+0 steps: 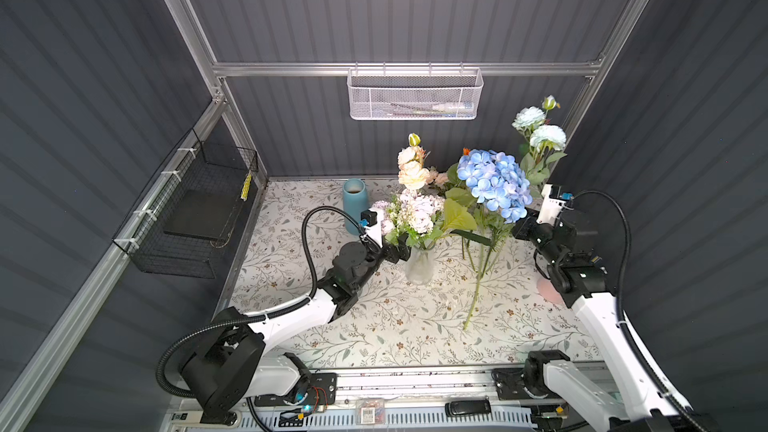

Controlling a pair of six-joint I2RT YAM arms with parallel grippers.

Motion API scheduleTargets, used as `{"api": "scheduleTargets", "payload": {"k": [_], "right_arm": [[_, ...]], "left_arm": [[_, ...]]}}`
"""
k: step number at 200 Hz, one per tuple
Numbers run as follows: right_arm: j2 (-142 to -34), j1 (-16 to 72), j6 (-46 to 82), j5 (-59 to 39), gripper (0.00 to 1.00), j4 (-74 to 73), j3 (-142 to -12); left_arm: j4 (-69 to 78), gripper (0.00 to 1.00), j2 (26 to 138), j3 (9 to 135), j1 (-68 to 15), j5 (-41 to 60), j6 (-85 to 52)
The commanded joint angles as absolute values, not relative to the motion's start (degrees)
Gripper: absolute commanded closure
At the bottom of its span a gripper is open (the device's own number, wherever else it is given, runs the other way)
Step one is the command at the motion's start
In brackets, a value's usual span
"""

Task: Arrange the flowers into the vase
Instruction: 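Lift the white roses up out of the pile with the right gripper, then swing the white roses over the glass vase with the right gripper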

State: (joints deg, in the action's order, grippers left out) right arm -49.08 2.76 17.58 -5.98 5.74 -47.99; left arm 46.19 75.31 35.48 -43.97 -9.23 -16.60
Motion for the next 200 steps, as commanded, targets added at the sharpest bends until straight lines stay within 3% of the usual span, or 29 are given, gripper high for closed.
{"api": "scheduleTargets", "payload": {"k": [1, 61, 111, 200], "right_arm": [[-43.4, 3.0, 16.1, -5.8, 1.0, 10.5, -51.7], [-34.9, 3.4, 22.6, -22.4, 1.0, 8.1, -57.7], [-35.6, 5.2, 36.0, -35.9, 1.0, -12.0, -54.3], [-45.9, 28.7, 17.7, -24.3, 1.0, -33.1, -45.4]], "left_arm": [[47.6, 0.01, 74.0, 35.8, -44.3, -10.4, -15.4], [48.3, 0.01, 74.7, 36.0, -44.3, -10.8, -15.7], [48.3, 0.01, 74.4, 35.7, -44.3, -10.8, -16.0], [47.5, 0.01, 74.1, 36.0, -44.3, -10.9, -16.0]]}}
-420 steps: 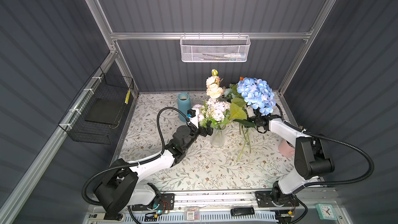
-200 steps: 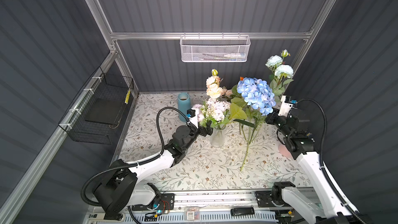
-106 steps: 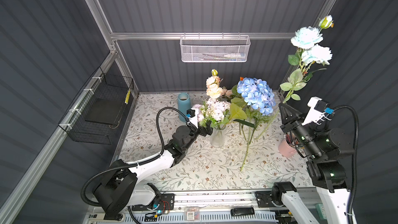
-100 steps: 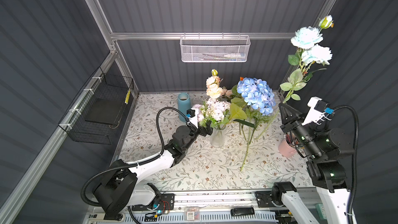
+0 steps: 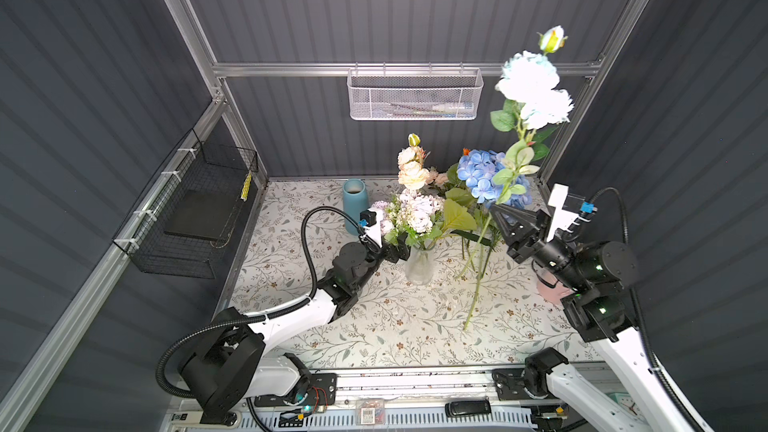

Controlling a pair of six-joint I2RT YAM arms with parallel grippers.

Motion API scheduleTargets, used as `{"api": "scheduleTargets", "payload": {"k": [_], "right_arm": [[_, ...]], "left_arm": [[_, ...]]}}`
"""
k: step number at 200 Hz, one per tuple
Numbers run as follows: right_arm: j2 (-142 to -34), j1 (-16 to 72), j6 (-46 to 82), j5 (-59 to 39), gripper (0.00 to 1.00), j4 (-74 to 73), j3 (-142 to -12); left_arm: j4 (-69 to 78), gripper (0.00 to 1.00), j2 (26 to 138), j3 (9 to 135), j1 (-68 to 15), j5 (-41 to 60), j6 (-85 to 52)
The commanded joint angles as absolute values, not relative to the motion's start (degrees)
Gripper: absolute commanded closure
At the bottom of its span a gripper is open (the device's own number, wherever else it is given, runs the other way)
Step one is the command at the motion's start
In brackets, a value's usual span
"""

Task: Arrange the flowers into the vase
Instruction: 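Swing the white roses over the glass vase with the right gripper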

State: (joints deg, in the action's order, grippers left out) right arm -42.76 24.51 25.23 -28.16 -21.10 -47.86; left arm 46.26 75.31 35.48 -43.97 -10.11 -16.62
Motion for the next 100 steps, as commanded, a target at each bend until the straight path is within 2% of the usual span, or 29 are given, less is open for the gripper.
{"api": "scheduleTargets", "payload": {"k": [1, 28, 64, 100], "right_arm": [[-46.0, 28.8, 17.5, -24.1, 1.0, -33.4, -45.3], [-50.8, 34.5, 9.5, -19.9, 1.0, -37.9, -44.7], [-55.6, 43.2, -6.3, -7.4, 1.0, -39.8, -45.0], [-59.5, 47.0, -14.7, -0.5, 1.0, -44.0, -44.9]], "left_arm": [[47.5, 0.01, 74.1, 36.0, -44.3, -11.0, -16.0], [47.6, 0.01, 74.4, 36.0, -44.3, -10.8, -15.9], [47.8, 0.01, 74.3, 35.9, -44.3, -10.7, -15.8], [48.1, 0.01, 74.3, 35.7, -44.3, -10.8, -15.6]]}}
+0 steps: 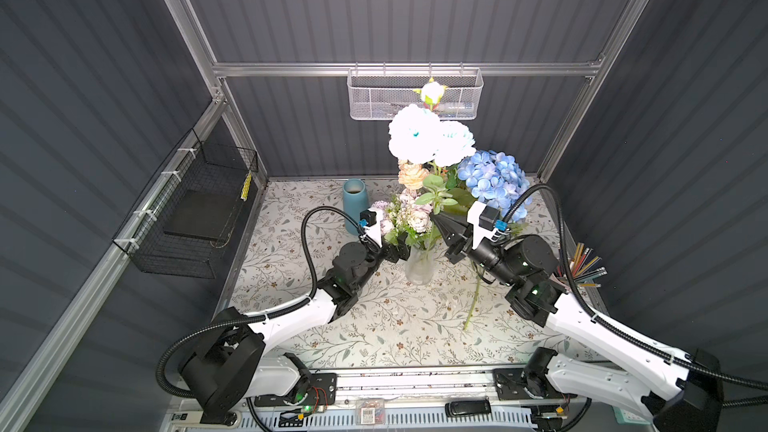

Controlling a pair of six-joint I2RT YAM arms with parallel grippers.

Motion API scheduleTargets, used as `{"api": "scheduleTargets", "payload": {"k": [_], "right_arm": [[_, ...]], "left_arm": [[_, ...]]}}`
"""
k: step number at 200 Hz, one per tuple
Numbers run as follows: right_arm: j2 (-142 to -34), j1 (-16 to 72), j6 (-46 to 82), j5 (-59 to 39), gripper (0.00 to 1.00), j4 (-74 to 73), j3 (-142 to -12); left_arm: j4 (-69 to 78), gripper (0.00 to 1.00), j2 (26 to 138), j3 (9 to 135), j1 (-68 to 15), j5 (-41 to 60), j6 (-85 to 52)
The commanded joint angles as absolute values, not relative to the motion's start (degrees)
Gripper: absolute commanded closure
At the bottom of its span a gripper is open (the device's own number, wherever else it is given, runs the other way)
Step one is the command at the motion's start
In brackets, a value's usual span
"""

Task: Arrange the flowers into the vase
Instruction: 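Swing the white roses over the glass vase with the right gripper, then lower the white rose stem into the glass vase with the right gripper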

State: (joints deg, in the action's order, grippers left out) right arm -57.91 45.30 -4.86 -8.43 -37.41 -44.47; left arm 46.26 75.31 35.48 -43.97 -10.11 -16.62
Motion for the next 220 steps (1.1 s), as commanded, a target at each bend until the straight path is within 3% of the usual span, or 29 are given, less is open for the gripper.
{"api": "scheduleTargets", "payload": {"k": [1, 68, 220], "right_arm": [[-59.6, 47.2, -14.9, -0.4, 1.0, -44.1, -45.0], [-67.4, 51.7, -25.4, 7.8, 1.0, -51.7, -43.9], [-72.6, 53.9, -17.8, 17.5, 1.0, -66.3, -31.0]], "left_arm": [[48.1, 0.01, 74.3, 35.7, -44.2, -10.9, -15.6], [48.6, 0.01, 74.4, 35.8, -44.3, -10.8, -15.3], [49.0, 0.01, 75.4, 36.6, -44.2, -10.8, -15.6]]}}
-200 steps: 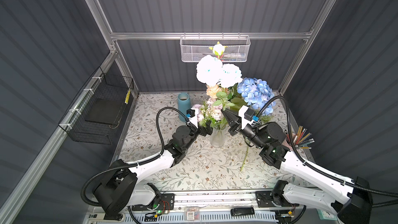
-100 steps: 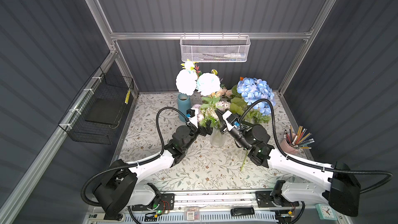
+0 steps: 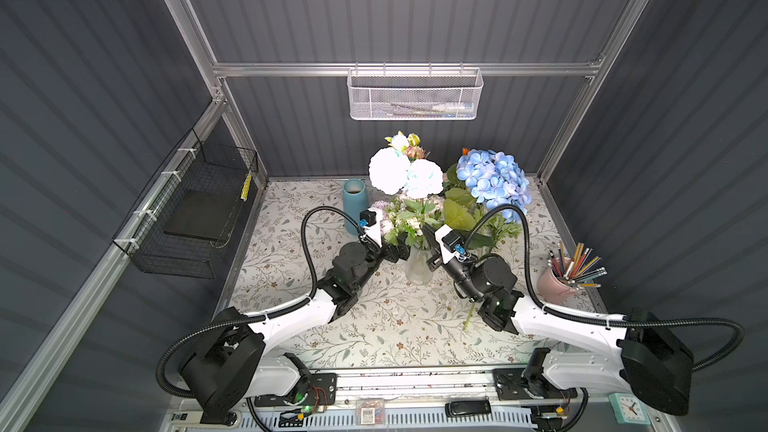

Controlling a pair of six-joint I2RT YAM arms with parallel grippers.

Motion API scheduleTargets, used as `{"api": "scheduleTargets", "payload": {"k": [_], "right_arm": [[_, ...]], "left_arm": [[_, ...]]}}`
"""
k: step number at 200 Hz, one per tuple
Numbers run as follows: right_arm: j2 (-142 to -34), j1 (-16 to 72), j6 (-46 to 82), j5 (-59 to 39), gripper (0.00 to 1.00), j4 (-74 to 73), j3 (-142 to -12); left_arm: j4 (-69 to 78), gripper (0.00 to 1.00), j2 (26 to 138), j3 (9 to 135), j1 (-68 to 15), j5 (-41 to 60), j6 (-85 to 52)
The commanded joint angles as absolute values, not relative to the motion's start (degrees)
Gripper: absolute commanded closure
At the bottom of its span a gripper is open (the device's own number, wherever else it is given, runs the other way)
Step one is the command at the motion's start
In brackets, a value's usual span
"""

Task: Arrange the flowers into the vase
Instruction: 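Lower the white rose stem into the glass vase with the right gripper, then push the white rose stem deeper into the glass vase with the right gripper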

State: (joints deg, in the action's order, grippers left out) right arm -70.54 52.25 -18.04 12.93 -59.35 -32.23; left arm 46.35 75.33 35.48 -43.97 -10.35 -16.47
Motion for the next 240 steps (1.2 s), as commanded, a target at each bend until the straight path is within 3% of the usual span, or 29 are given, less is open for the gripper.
{"api": "scheduleTargets", "payload": {"k": [1, 104, 124, 146, 175, 240], "right_arm": [[-72.7, 54.0, -17.9, 17.7, 1.0, -66.6, -31.0], [-86.2, 57.1, -25.6, 27.1, 0.96, -84.7, -27.0], [-86.4, 57.1, -25.3, 28.0, 0.87, -84.7, -26.9], [-85.2, 57.1, -24.9, 29.0, 0.67, -84.7, -26.4], [-82.1, 57.2, -24.2, 28.2, 0.51, -82.4, -25.8], [-71.5, 58.0, -20.3, 22.8, 0.43, -67.6, -27.2]], "left_arm": [[49.0, 0.01, 75.4, 36.6, -44.2, -10.8, -15.6], [48.9, 0.01, 75.1, 36.7, -44.2, -10.7, -15.9], [48.9, 0.01, 75.1, 36.7, -44.2, -10.7, -15.9], [48.9, 0.01, 75.1, 36.7, -44.2, -10.8, -15.8], [48.9, 0.01, 75.1, 36.6, -44.3, -10.9, -15.8], [48.5, 0.01, 75.0, 36.6, -44.3, -10.9, -15.7]]}}
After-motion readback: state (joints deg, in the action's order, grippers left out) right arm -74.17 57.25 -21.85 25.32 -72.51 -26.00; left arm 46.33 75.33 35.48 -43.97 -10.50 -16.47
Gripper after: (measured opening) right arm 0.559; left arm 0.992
